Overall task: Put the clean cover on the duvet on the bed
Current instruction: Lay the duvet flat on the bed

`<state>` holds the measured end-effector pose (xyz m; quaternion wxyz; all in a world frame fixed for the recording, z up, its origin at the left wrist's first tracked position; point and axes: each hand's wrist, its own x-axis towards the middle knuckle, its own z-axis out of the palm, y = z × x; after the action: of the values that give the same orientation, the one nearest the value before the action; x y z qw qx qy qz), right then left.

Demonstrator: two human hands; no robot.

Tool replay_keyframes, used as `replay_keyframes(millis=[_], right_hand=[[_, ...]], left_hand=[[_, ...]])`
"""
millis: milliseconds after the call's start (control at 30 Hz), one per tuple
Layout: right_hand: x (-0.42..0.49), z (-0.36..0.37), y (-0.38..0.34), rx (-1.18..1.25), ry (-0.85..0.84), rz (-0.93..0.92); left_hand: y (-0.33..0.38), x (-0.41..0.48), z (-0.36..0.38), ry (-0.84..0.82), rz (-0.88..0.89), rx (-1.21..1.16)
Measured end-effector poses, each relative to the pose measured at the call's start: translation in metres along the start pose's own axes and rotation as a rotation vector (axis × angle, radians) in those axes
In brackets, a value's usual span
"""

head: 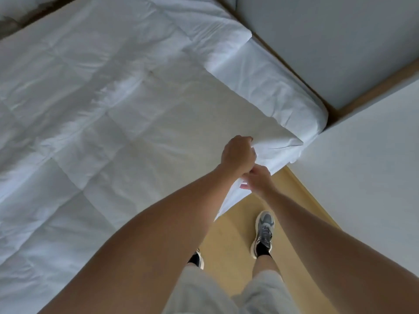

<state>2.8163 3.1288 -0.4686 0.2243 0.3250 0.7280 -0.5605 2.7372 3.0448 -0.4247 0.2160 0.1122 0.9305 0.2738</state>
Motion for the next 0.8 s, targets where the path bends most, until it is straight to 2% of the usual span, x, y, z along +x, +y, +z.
replay_keyframes(millis=[100, 133, 200, 300, 367, 433, 567, 633, 667, 733, 767, 800], right_hand=[[0.021, -0.063, 0.004, 0.724, -0.202, 0.207], [0.034, -0.084, 0.003, 0.813, -0.233, 0.252], [0.063, -0.111, -0.001, 0.646, -0.226, 0.263], [0.111, -0.120, 0.007, 0.349, 0.055, 0.270], [0.132, -0.131, 0.021, 0.282, 0.130, 0.253], [0.145, -0.156, 0.049, 0.259, 0.173, 0.251], [0.156, -0.193, 0.102, 0.104, 0.176, 0.314], [0.162, -0.197, 0.109, 0.010, 0.175, 0.395], [0.166, -0.197, 0.107, -0.069, 0.250, 0.420], [0.173, -0.192, 0.098, -0.208, 0.505, 0.381], [0.174, -0.182, 0.090, -0.286, 0.584, 0.226], [0.172, -0.167, 0.081, -0.392, 0.569, -0.029]], left_hand=[[0.016, 0.015, 0.027, -0.017, -0.030, 0.031], [0.019, 0.017, 0.037, -0.028, -0.042, 0.044], [0.027, 0.019, 0.062, -0.041, -0.041, 0.087], [0.041, 0.028, 0.096, -0.012, -0.075, 0.098], [0.051, 0.039, 0.115, -0.018, -0.070, 0.117], [0.063, 0.047, 0.134, -0.099, -0.023, 0.152], [0.080, 0.037, 0.170, -0.394, 0.053, 0.252], [0.063, 0.038, 0.170, -0.328, 0.077, 0.337], [0.045, 0.041, 0.163, -0.231, 0.023, 0.404], [-0.003, 0.039, 0.142, -0.147, -0.328, 0.441], [-0.029, 0.033, 0.134, -0.169, -0.554, 0.379], [-0.054, 0.023, 0.131, -0.214, -0.745, 0.282]])
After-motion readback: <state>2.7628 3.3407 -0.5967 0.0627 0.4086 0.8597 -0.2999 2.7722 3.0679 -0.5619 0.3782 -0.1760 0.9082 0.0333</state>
